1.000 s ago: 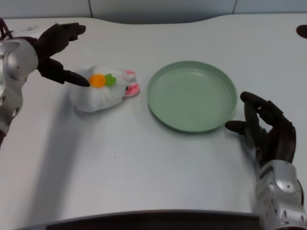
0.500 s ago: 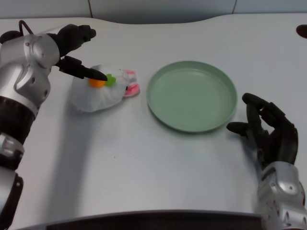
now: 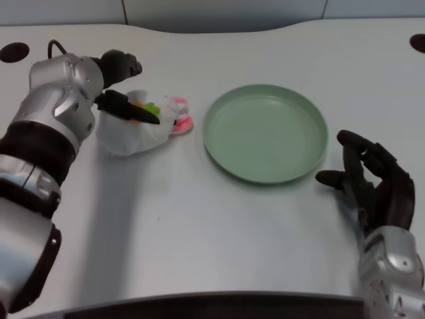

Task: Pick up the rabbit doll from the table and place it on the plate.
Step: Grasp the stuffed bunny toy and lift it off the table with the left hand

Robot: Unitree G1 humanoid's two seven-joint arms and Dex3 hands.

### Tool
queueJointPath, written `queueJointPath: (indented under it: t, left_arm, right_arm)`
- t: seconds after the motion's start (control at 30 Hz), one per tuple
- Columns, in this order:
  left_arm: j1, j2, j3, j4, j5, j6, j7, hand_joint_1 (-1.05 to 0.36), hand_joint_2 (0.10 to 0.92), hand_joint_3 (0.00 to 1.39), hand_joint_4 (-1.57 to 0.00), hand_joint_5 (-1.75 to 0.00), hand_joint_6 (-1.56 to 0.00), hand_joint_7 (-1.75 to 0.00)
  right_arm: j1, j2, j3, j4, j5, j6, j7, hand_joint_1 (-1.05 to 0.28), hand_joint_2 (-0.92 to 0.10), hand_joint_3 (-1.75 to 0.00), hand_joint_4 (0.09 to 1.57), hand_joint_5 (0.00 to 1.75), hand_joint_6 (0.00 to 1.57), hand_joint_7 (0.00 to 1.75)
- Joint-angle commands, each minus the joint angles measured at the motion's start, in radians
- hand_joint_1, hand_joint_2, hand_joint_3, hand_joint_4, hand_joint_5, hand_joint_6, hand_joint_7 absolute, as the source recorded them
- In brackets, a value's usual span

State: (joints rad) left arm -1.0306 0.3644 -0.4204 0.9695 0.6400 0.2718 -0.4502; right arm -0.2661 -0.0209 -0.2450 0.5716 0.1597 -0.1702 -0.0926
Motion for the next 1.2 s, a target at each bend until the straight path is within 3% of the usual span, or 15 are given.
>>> queueJointPath:
  t: [0.03, 0.17, 0.27, 0.57, 0.8, 0.97, 1.07, 1.17, 1.2]
  left_arm:
    - [-0.023, -0.01, -0.02, 0.053, 0.006, -0.013, 0.027, -0.99, 0.92, 0.07, -0.05, -0.02, -0.12, -0.02]
    - [-0.031, -0.015, -0.03, 0.083, 0.003, -0.024, 0.044, -0.99, 0.921, 0.05, -0.06, -0.02, -0.13, -0.02]
    - [-0.022, -0.023, -0.065, 0.131, 0.025, -0.066, 0.078, -1.0, 0.921, 0.05, -0.09, -0.03, -0.15, -0.02]
    - [0.011, -0.081, -0.113, 0.215, 0.042, -0.119, 0.188, -1.05, 0.921, 0.03, -0.11, -0.04, -0.17, -0.02]
    - [0.021, -0.102, -0.153, 0.258, 0.068, -0.177, 0.278, -1.04, 0.916, 0.03, -0.12, -0.04, -0.15, -0.01]
    - [0.015, -0.108, -0.186, 0.285, 0.098, -0.193, 0.346, -1.02, 0.921, 0.03, -0.13, -0.04, -0.17, -0.01]
    - [0.017, -0.108, -0.198, 0.299, 0.11, -0.2, 0.391, -1.02, 0.92, 0.03, -0.14, -0.05, -0.19, -0.02]
    - [0.028, -0.101, -0.193, 0.311, 0.106, -0.235, 0.459, -0.95, 0.899, 0.01, -0.22, -0.08, -0.24, -0.03]
    - [0.032, -0.098, -0.192, 0.315, 0.107, -0.245, 0.488, -0.92, 0.888, 0.0, -0.24, -0.09, -0.26, -0.04]
  right_arm:
    - [0.01, -0.001, -0.001, -0.013, 0.005, 0.011, 0.007, -0.31, -0.92, -0.24, 0.77, 1.12, 0.78, 0.48]
    - [0.011, 0.0, -0.003, -0.014, 0.008, 0.008, 0.011, -0.31, -0.92, -0.23, 0.77, 1.11, 0.79, 0.48]
    - [0.014, -0.006, -0.003, -0.011, 0.003, 0.003, 0.012, -0.3, -0.92, -0.25, 0.77, 1.11, 0.79, 0.48]
    - [0.024, -0.004, -0.005, -0.042, 0.002, 0.041, -0.006, -0.32, -0.92, -0.24, 0.77, 1.1, 0.79, 0.48]
    - [0.033, -0.001, 0.0, -0.054, -0.004, 0.044, -0.01, -0.31, -0.92, -0.25, 0.75, 1.09, 0.78, 0.47]
    - [0.028, -0.001, -0.003, -0.048, 0.0, 0.041, -0.009, -0.32, -0.92, -0.25, 0.75, 1.09, 0.78, 0.47]
    - [0.027, 0.0, -0.007, -0.044, 0.009, 0.04, -0.003, -0.31, -0.92, -0.25, 0.75, 1.09, 0.79, 0.47]
    - [0.022, 0.002, -0.012, -0.04, 0.017, 0.047, -0.002, -0.31, -0.92, -0.25, 0.76, 1.08, 0.79, 0.47]
    - [0.021, 0.002, -0.011, -0.04, 0.013, 0.052, -0.008, -0.31, -0.92, -0.26, 0.76, 1.08, 0.78, 0.47]
